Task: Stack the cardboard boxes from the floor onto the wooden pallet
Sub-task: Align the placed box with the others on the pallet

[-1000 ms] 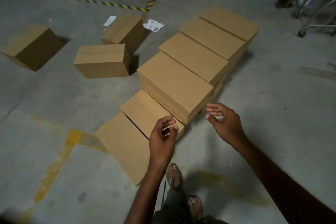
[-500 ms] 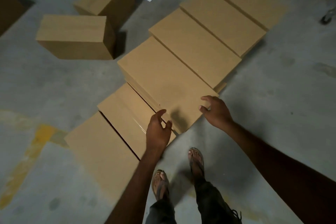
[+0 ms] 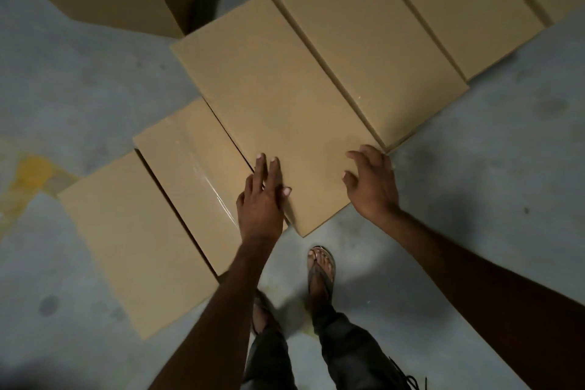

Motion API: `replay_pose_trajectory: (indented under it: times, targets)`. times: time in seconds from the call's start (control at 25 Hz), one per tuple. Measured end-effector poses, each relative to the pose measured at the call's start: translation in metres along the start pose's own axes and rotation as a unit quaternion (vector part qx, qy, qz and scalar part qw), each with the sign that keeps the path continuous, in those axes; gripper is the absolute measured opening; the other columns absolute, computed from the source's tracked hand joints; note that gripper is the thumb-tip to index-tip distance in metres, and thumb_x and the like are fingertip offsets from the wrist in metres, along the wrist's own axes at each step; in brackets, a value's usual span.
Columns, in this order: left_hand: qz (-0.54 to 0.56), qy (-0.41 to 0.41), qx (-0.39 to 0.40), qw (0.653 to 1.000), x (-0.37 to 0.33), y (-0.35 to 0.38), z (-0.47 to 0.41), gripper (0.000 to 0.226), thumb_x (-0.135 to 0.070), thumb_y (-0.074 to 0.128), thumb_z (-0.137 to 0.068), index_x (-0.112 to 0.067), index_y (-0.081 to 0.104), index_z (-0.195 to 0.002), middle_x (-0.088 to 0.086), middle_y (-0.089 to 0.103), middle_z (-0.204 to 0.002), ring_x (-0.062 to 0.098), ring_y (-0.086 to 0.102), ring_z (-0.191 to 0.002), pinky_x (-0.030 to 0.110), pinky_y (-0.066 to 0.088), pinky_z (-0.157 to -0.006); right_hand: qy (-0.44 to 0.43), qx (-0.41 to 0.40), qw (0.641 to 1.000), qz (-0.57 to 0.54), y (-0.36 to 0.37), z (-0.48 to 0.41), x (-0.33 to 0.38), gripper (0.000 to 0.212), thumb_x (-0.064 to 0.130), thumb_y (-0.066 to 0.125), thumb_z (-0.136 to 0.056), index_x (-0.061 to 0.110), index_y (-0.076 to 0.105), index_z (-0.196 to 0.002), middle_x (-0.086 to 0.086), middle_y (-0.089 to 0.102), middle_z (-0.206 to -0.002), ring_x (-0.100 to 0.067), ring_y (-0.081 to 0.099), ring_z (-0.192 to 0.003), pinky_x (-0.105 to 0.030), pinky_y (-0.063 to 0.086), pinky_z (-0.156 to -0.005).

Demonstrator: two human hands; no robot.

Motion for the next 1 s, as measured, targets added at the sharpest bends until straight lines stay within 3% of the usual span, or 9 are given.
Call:
replay_pose_trajectory:
  times: [0.2,0.32,0.48,0.6,0.68,0.76,0.88,0.92,1.0]
  targets:
    - [0.049,-0.049,-0.009,0.998,0.003,-0.006,0.009,0.068,-0.039,0.051,-0.105,-0.038,0.016,-0.163,-0.018,-0.005,-0.171,0.021,0.029,-0.151,0.052,0.041,-0.109,-0.047,-0.039,0.998,0.008,-0.005,0.003,0.012,0.037,0.022,0.072,-0.089,0.017,0.066,-0.126,-0.007,0.051,-0.144,-0.033,0.044,-0.131,-0.053,0.046,-0.098]
    - [0.063,-0.082,-0.013,0.995,0.013,-0.012,0.019,0.071,-0.032,0.055,-0.104,-0.041,0.016,-0.162,-0.022,-0.007,-0.17,0.019,0.032,-0.15,0.053,0.044,-0.107,-0.026,-0.033,0.999,0.006,-0.014,-0.009,0.024,0.056,0.026,0.07,-0.092,0.018,0.052,-0.144,-0.008,0.039,-0.157,-0.033,0.035,-0.143,-0.054,0.042,-0.107]
    - [0.065,-0.106,-0.035,0.992,0.038,-0.018,0.032,0.072,-0.021,0.06,-0.1,-0.043,0.024,-0.159,-0.021,-0.002,-0.17,0.024,0.045,-0.142,0.047,0.058,-0.079,0.03,0.07,0.993,-0.09,-0.021,-0.016,0.047,0.089,0.032,0.068,-0.095,0.019,0.015,-0.164,-0.005,0.027,-0.168,-0.028,0.027,-0.152,-0.043,0.032,-0.118]
    - [0.121,-0.11,-0.047,0.985,0.057,-0.017,0.041,0.072,-0.01,0.062,-0.099,-0.038,0.029,-0.158,-0.013,0.0,-0.171,0.018,0.046,-0.14,0.033,0.054,-0.07,0.011,0.049,0.995,-0.091,-0.023,-0.002,0.063,0.089,0.036,0.074,-0.09,0.019,0.024,-0.162,-0.007,0.037,-0.163,-0.03,0.036,-0.147,-0.042,0.036,-0.116]
    - [0.267,-0.117,-0.048,0.956,0.065,-0.015,0.044,0.06,-0.023,0.061,-0.102,-0.029,0.033,-0.155,-0.001,0.02,-0.168,0.008,0.044,-0.137,0.034,0.053,-0.09,0.013,0.035,0.992,-0.124,-0.022,0.005,0.071,0.081,0.037,0.077,-0.087,0.019,0.035,-0.155,-0.007,0.046,-0.154,-0.029,0.043,-0.14,-0.039,0.04,-0.11]
    - [0.416,-0.168,-0.061,0.892,0.072,-0.012,0.045,0.06,-0.032,0.067,-0.099,-0.031,0.032,-0.147,0.003,0.052,-0.145,0.015,0.058,-0.127,0.045,0.053,-0.103,0.032,0.064,0.982,-0.173,-0.019,0.003,0.08,0.076,0.038,0.079,-0.086,0.021,0.037,-0.147,-0.005,0.051,-0.149,-0.027,0.049,-0.134,-0.036,0.042,-0.103]
    - [0.507,-0.275,-0.065,0.814,0.08,-0.012,0.039,0.085,-0.032,0.077,-0.092,-0.033,0.018,-0.153,0.0,0.061,-0.133,0.02,0.062,-0.121,0.045,0.052,-0.106,0.039,0.126,0.973,-0.192,-0.012,-0.004,0.088,0.079,0.039,0.078,-0.086,0.026,0.027,-0.145,-0.003,0.052,-0.149,-0.029,0.057,-0.127,-0.035,0.045,-0.097]
    - [0.517,-0.296,-0.065,0.8,0.08,-0.013,0.039,0.089,-0.032,0.079,-0.09,-0.028,0.02,-0.156,0.001,0.062,-0.134,0.019,0.062,-0.122,0.043,0.052,-0.106,0.033,0.136,0.972,-0.191,-0.013,-0.005,0.088,0.082,0.038,0.078,-0.086,0.027,0.025,-0.148,-0.002,0.052,-0.151,-0.028,0.057,-0.128,-0.034,0.044,-0.097]
    - [0.51,-0.296,-0.077,0.804,0.082,-0.022,0.038,0.076,-0.036,0.085,-0.084,-0.024,0.046,-0.148,-0.003,0.066,-0.131,0.016,0.065,-0.117,0.043,0.054,-0.103,0.021,0.148,0.971,-0.188,-0.019,-0.007,0.087,0.089,0.036,0.079,-0.087,0.026,0.023,-0.155,0.0,0.047,-0.156,-0.024,0.053,-0.135,-0.03,0.04,-0.102]
Point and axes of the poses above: each hand's wrist, its own z-axis away from the middle knuckle, its own y-axis out of the palm, x = y × z, the point moved 4 cm from there along -z, towards the middle knuckle
